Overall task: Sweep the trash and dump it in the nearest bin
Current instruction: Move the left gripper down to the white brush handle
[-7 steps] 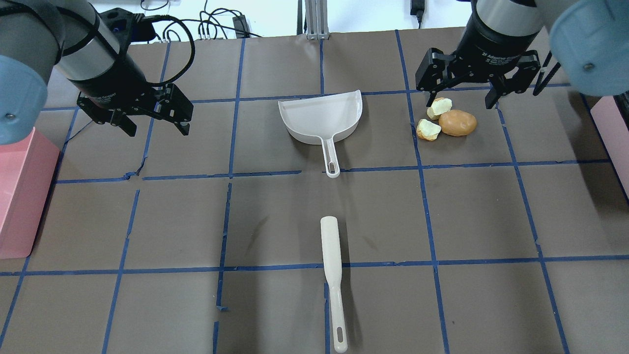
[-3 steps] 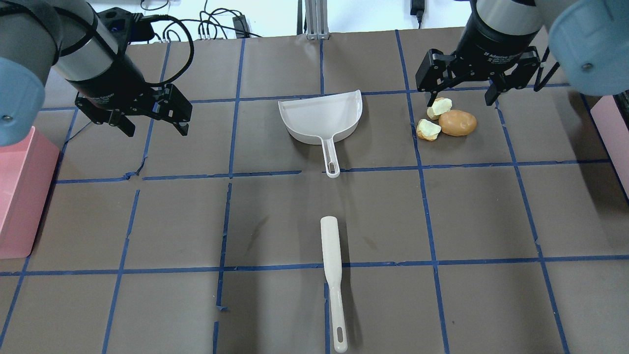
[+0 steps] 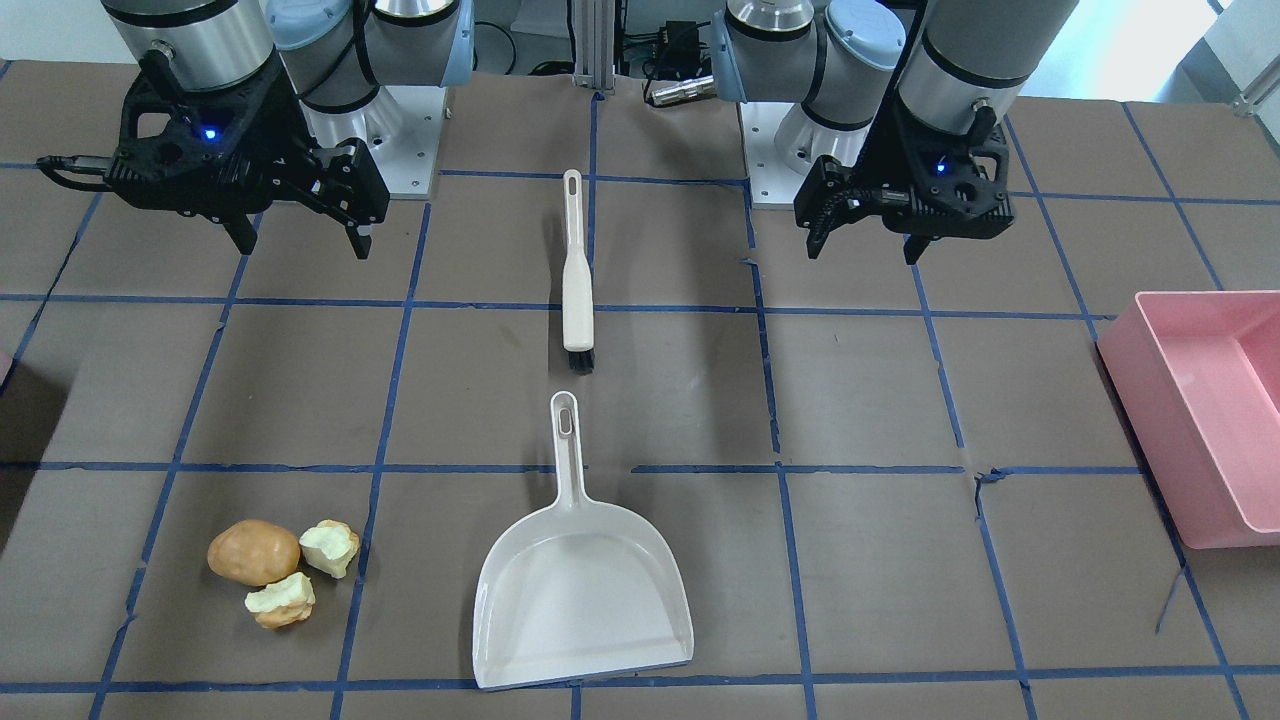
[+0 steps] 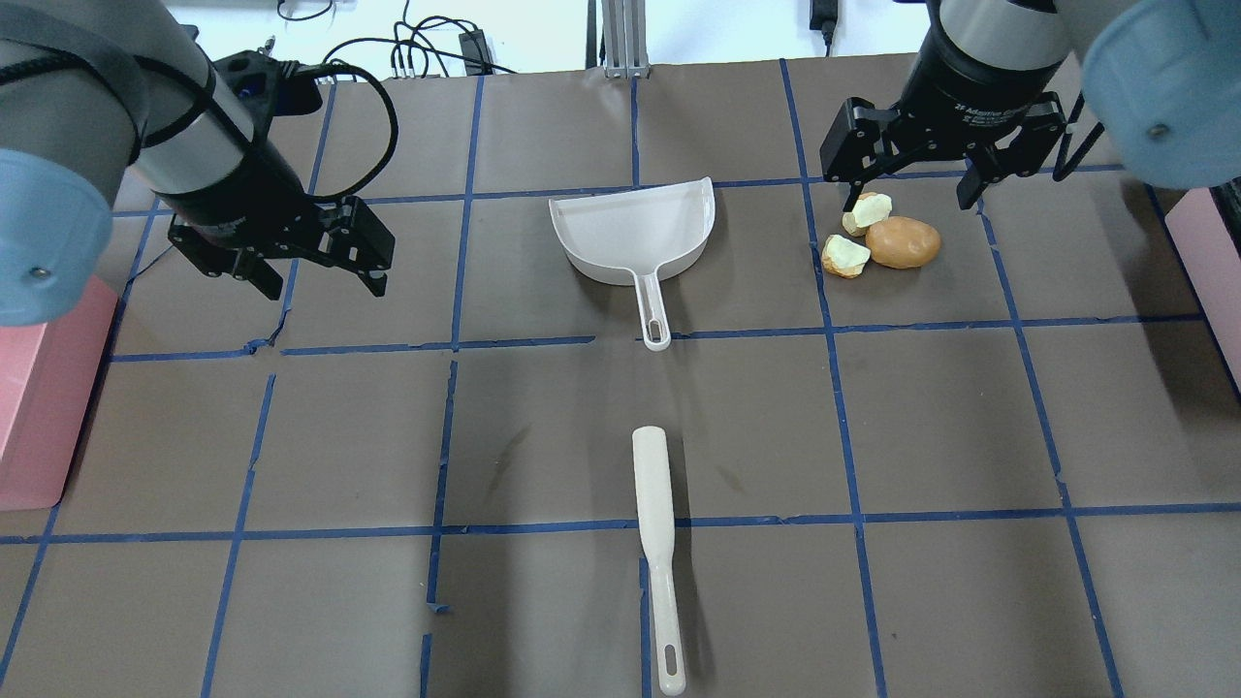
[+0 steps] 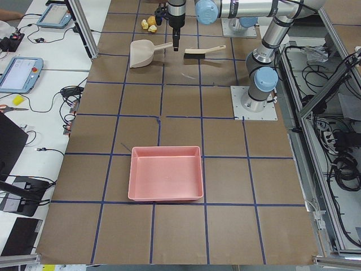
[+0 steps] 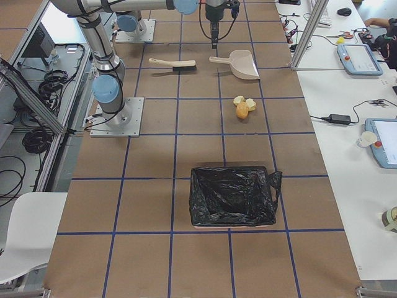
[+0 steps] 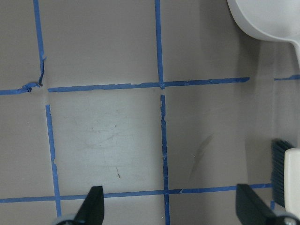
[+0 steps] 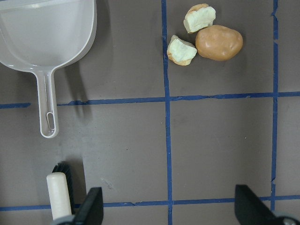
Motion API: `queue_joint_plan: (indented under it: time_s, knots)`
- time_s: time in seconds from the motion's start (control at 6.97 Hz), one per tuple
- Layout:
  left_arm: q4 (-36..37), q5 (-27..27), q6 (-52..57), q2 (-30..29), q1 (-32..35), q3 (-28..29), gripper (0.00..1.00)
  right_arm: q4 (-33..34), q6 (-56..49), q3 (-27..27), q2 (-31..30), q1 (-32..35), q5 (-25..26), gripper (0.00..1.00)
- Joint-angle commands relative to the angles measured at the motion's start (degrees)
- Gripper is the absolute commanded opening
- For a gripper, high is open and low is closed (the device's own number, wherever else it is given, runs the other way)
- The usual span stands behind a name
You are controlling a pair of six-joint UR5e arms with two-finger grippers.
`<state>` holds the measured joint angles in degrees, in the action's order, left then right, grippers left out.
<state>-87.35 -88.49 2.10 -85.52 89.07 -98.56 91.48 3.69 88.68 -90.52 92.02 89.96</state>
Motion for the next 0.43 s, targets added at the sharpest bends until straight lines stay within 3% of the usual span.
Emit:
queue_joint_plan:
  time_s: [0.0,0.29]
  knots:
    - [0.2,0.0,-12.0,0.3,8.9,-4.3,1.0,-0.3,0.0,0.0,0.0,0.0,0.0,1.0]
    - [1.0,-0.1,-22.9,-0.1,18.2,-8.6,1.0,-0.4,0.0,0.0,0.1,0.0,0.0,1.0]
